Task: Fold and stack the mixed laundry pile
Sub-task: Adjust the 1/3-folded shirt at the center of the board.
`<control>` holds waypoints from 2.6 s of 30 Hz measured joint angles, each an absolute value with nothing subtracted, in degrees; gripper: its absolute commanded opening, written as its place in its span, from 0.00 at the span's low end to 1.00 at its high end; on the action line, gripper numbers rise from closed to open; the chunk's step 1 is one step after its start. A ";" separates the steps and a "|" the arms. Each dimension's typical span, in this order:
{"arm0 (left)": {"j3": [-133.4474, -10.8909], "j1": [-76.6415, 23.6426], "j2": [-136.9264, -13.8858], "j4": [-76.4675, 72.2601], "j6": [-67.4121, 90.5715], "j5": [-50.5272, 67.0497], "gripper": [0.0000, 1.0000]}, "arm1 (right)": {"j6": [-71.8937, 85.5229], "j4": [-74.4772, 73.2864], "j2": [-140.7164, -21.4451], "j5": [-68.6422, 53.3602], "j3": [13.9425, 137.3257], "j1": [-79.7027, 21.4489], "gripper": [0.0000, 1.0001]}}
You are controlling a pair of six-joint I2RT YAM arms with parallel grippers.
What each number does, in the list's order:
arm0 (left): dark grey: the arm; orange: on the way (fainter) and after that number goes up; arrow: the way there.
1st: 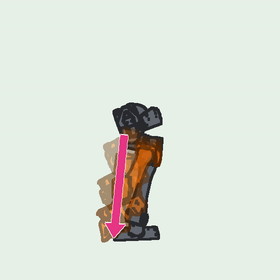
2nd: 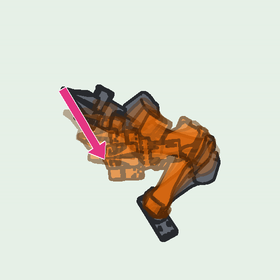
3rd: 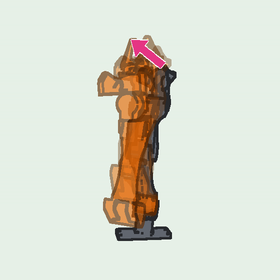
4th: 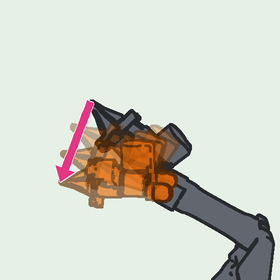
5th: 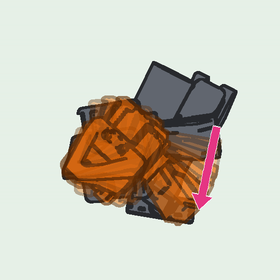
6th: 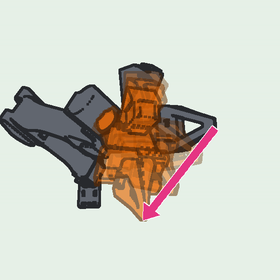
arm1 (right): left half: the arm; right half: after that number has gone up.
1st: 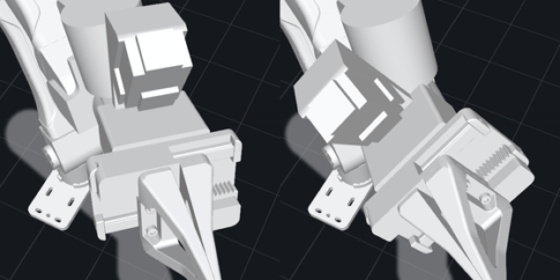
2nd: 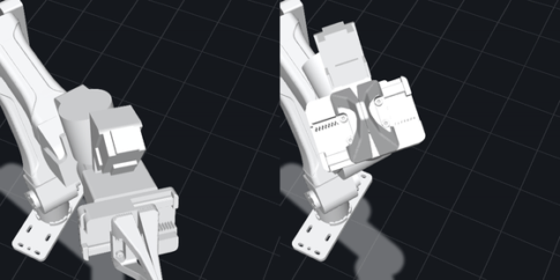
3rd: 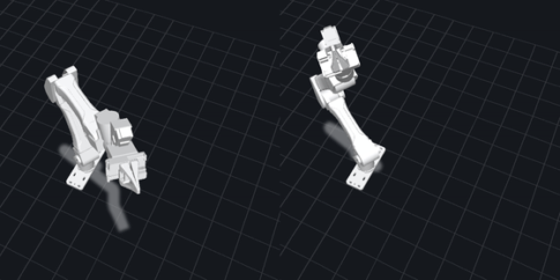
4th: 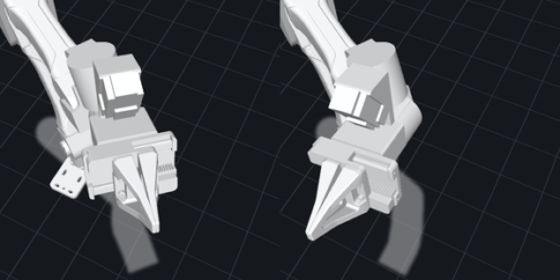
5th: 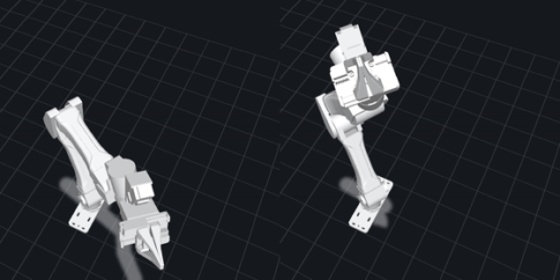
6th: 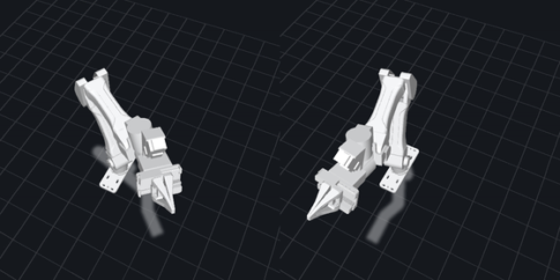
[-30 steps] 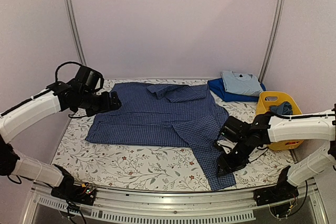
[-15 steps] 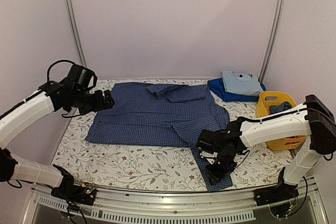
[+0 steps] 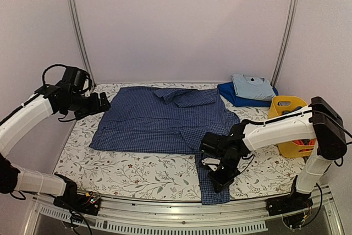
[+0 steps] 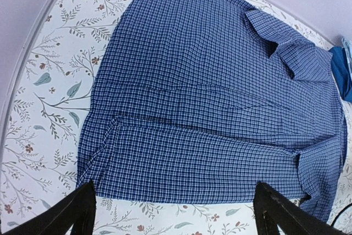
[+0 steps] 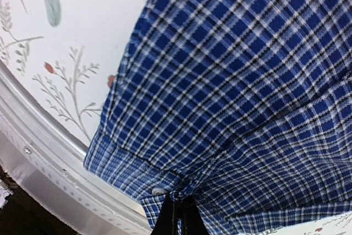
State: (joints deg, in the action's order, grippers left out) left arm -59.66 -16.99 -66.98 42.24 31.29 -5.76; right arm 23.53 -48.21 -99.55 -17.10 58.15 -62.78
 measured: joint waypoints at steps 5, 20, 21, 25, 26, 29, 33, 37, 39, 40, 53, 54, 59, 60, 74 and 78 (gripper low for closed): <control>-59.61 -15.14 -67.02 41.78 30.17 -3.44 1.00 | 22.57 -47.31 -98.50 -22.85 65.60 -54.74 0.00; -60.20 -13.61 -71.20 37.08 28.18 1.56 1.00 | 20.38 -43.53 -112.68 -34.83 111.35 -28.58 0.00; -60.31 -13.56 -71.40 36.82 28.08 1.93 1.00 | 20.47 -43.38 -114.89 -35.51 113.97 -27.79 0.00; -61.04 -13.37 -72.31 35.68 27.68 2.90 1.00 | 21.23 -42.39 -121.34 -38.26 119.17 -25.58 0.00; -61.23 -13.32 -72.66 35.29 27.57 3.11 1.00 | 21.67 -42.00 -122.63 -38.81 119.46 -25.26 0.00; -62.17 -13.30 -74.11 34.39 27.40 3.88 1.00 | 23.38 -40.49 -125.40 -40.21 119.52 -24.99 0.00; -62.92 -13.21 -75.26 32.12 27.46 6.44 1.00 | 27.18 -36.36 -127.76 -42.37 119.66 -25.12 0.00; -64.90 -13.21 -76.90 29.87 28.05 9.34 1.00 | 31.99 -30.76 -128.70 -43.46 119.90 -25.10 0.00; -66.65 -13.17 -78.43 28.56 28.32 10.61 1.00 | 34.13 -28.18 -129.14 -43.59 120.86 -25.10 0.00; -67.24 -13.10 -79.05 27.99 28.38 11.35 1.00 | 35.48 -26.57 -129.29 -43.70 121.30 -25.10 0.00; -67.33 -10.33 -81.84 26.13 29.17 18.90 1.00 | 47.37 -9.19 -129.49 -43.20 111.20 -33.12 0.00; -66.83 -10.11 -81.87 26.02 29.17 19.35 1.00 | 48.01 -8.49 -129.49 -43.07 109.60 -34.22 0.00; -63.59 -9.82 -83.02 25.26 29.28 23.27 0.99 | 50.35 -5.78 -129.49 -42.50 103.63 -38.68 0.00; -62.70 -9.82 -83.46 24.82 29.43 24.29 0.99 | 50.57 -4.99 -129.49 -42.52 102.67 -39.24 0.00; -58.96 -18.52 -91.83 20.10 32.10 31.16 0.64 | 44.31 -6.22 -127.04 -49.01 90.26 -38.15 0.45; -56.66 -21.87 -93.21 15.88 35.90 33.74 0.54 | 41.91 -7.16 -119.83 -50.13 83.88 -35.00 0.45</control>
